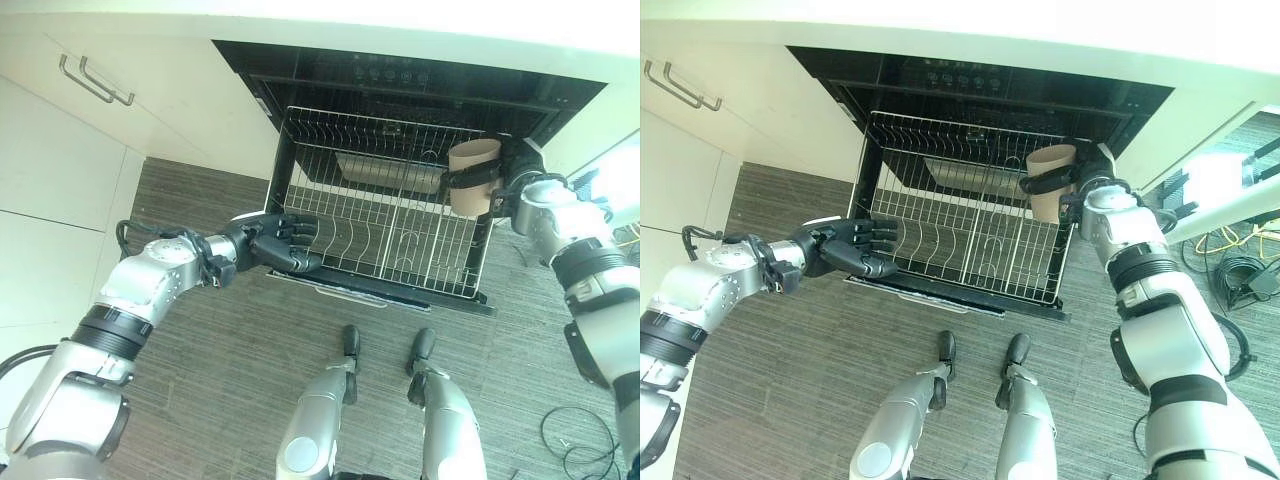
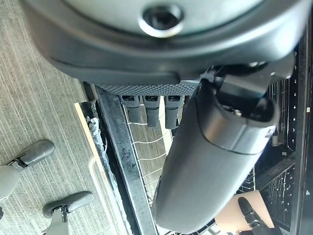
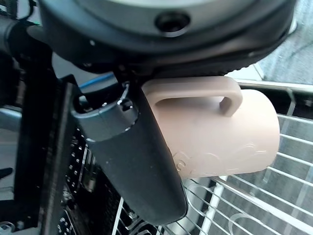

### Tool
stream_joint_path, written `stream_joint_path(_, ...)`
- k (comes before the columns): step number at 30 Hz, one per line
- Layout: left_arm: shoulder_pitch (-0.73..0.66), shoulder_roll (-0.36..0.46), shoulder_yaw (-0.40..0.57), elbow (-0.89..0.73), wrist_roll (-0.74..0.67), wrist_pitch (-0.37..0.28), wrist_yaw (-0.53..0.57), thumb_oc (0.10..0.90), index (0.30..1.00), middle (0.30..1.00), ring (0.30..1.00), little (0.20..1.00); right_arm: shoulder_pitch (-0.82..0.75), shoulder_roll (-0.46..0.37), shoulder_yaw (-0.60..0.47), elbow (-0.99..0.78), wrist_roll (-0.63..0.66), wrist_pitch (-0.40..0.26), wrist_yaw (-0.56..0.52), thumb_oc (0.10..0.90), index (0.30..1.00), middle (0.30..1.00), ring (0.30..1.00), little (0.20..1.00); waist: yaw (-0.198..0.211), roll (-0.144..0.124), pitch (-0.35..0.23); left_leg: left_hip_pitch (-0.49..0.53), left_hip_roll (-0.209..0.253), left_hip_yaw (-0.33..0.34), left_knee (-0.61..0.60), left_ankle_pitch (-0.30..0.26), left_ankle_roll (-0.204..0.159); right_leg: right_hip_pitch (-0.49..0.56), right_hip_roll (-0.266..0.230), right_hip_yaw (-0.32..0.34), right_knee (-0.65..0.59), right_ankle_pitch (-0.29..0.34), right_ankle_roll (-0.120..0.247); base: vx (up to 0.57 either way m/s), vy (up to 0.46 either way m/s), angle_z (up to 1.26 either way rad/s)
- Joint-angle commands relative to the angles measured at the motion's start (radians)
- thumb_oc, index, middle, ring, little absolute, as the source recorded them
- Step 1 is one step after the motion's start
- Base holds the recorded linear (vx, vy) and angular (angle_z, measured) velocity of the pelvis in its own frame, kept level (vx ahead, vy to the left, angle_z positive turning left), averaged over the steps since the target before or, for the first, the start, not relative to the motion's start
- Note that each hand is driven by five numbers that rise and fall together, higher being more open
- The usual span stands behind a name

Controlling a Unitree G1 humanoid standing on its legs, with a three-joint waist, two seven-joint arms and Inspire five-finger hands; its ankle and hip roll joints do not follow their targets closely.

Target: Place the dishes in the dishwasher.

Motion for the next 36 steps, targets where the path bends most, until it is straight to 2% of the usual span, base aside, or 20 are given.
stream_joint_path(1,0.113,0.095,-0.015,-0.07,-0.027,0.009,-0.004,0.8,0.9,0.9,0.9,0.9,-0.098,-0.104,-0.015,-0.069,-0.045,-0.126,-0.03,0.8,0.9,0.9,0.9,0.9,0.021,0.002,-0.003,-0.01,0.038,0.012,0.071,-0.125,-0.068,0.046,-0.036,0.053,0.013,-0.119,0.142,0.0,0.0,0.0)
stream_joint_path(10,0.192,0.098,0.024,-0.092,-0.041,-0.018,0.01,0.8,0.9,0.9,0.9,0.9,-0.072,-0.151,-0.054,-0.201,-0.072,-0.148,-0.049,0.8,0.9,0.9,0.9,0.9,0.007,-0.003,-0.003,0.02,0.039,0.024,0.071,-0.132,-0.063,0.073,-0.036,0.057,0.013,-0.123,0.14,0.0,0.003,0.0)
stream_joint_path(12,0.198,0.095,0.029,-0.097,-0.042,-0.018,0.015,0.8,0.9,0.9,0.9,0.9,-0.058,-0.149,-0.067,-0.217,0.005,-0.123,-0.021,0.8,0.9,0.9,0.9,0.9,0.006,-0.006,-0.003,0.025,0.039,0.026,0.071,-0.132,-0.062,0.078,-0.037,0.055,0.013,-0.123,0.141,0.0,0.0,0.0)
stream_joint_path(14,0.195,0.09,0.026,-0.094,-0.043,-0.02,0.021,0.8,0.9,0.9,0.9,0.9,-0.044,-0.139,-0.076,-0.207,0.004,-0.111,-0.019,0.8,0.9,0.9,0.9,0.9,0.007,-0.008,-0.003,0.027,0.039,0.027,0.071,-0.132,-0.062,0.081,-0.038,0.052,0.013,-0.123,0.141,0.0,0.0,0.0)
stream_joint_path(21,0.197,0.091,0.025,-0.103,-0.057,-0.024,0.032,0.8,0.9,0.9,0.9,0.9,-0.024,-0.134,-0.086,-0.234,0.039,-0.145,0.001,0.8,0.9,0.9,0.9,0.9,0.008,-0.009,-0.003,0.027,0.036,0.026,0.071,-0.131,-0.057,0.083,-0.04,0.049,0.013,-0.121,0.141,0.0,0.007,0.0)
stream_joint_path(25,0.272,0.076,0.071,-0.135,-0.052,-0.041,0.047,0.8,0.9,0.9,0.9,0.9,0.107,-0.146,-0.121,-0.428,-0.01,-0.083,0.035,0.8,0.9,0.9,0.9,0.9,-0.009,-0.021,-0.003,0.037,0.036,0.035,0.071,-0.133,-0.05,0.087,-0.037,0.059,0.013,-0.118,0.142,0.01,0.051,0.0)
stream_joint_path(30,0.342,0.049,0.115,-0.171,-0.047,-0.066,0.065,0.8,0.9,0.9,0.9,0.9,0.292,-0.157,-0.138,-0.565,-0.102,-0.055,0.126,0.8,0.9,0.9,0.9,0.9,-0.025,-0.037,-0.014,0.059,0.039,0.047,0.071,-0.137,-0.043,0.104,-0.038,0.057,0.013,-0.12,0.141,0.01,0.042,-0.03)
stream_joint_path(33,0.383,0.03,0.142,-0.189,-0.047,-0.095,0.085,0.8,0.9,0.9,0.9,0.9,0.415,-0.146,-0.19,-0.627,-0.119,-0.078,0.123,0.8,0.9,0.9,0.9,0.9,-0.038,-0.046,-0.022,0.078,0.041,0.057,0.071,-0.143,-0.039,0.121,-0.039,0.06,0.013,-0.122,0.142,0.04,0.05,-0.05)
stream_joint_path(36,0.45,-0.003,0.208,-0.258,-0.055,-0.15,0.144,0.8,0.9,0.9,0.9,0.9,0.59,-0.12,-0.287,-0.747,-0.153,-0.113,0.094,0.8,0.9,0.9,0.9,0.9,-0.057,-0.06,-0.036,0.106,0.042,0.071,0.071,-0.153,-0.03,0.144,-0.04,0.066,0.013,-0.122,0.145,0.06,0.069,-0.16)
